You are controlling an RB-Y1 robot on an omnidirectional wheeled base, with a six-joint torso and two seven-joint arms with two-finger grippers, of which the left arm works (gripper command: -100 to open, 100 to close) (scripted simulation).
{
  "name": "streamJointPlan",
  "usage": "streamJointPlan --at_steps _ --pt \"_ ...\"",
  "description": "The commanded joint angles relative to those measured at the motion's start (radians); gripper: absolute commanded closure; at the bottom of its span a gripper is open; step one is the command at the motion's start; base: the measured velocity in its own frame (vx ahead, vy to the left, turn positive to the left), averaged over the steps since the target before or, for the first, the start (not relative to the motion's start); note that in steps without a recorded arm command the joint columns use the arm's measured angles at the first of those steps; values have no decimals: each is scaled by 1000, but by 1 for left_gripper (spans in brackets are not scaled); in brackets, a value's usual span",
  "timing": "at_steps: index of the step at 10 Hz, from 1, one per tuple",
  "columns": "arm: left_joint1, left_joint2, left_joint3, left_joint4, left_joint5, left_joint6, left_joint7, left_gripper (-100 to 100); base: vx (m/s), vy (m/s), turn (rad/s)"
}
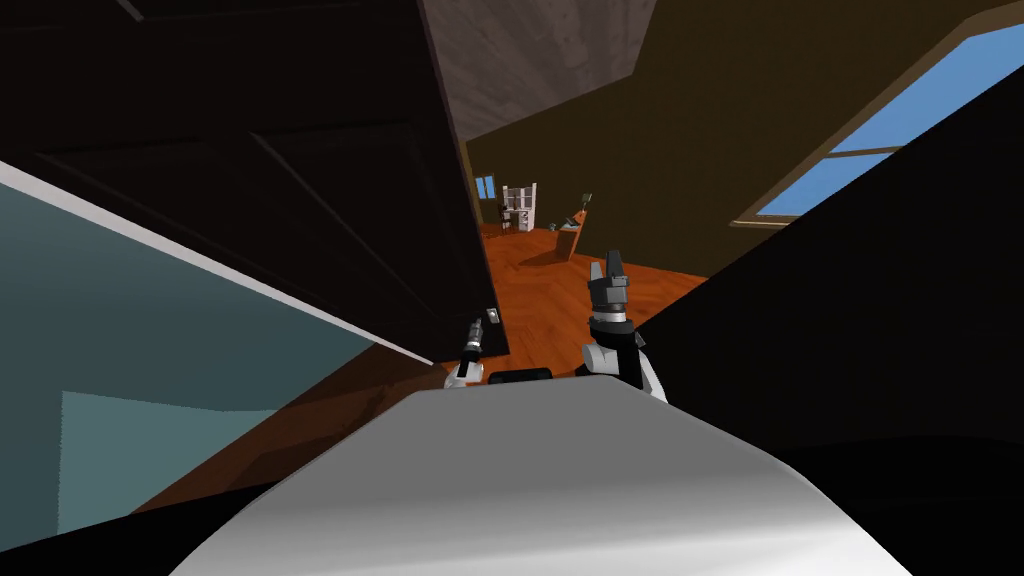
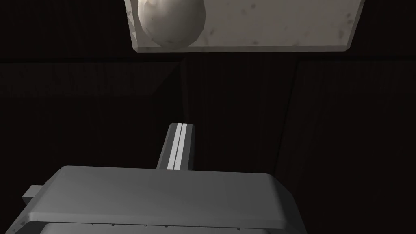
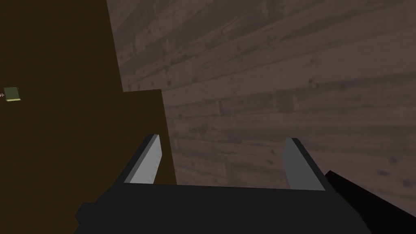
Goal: Push the door open
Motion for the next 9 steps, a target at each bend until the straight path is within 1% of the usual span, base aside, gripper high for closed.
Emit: streamJointPlan --at_steps 1,3,5,7,9 --pt "11 0 -41 -17 35 4 -30 -100 -108 26 104" --pt "19 -6 -97 -25 86 3 -69 -100 -92 14 161" --pt "26 -22 -154 -33 138 1 -109 -100 -90 9 144" --pt "33 -45 -207 -40 186 0 -146 -100 -78 0 146" --pt "38 -72 -249 -45 224 -1 -176 -100 -71 -18 108"
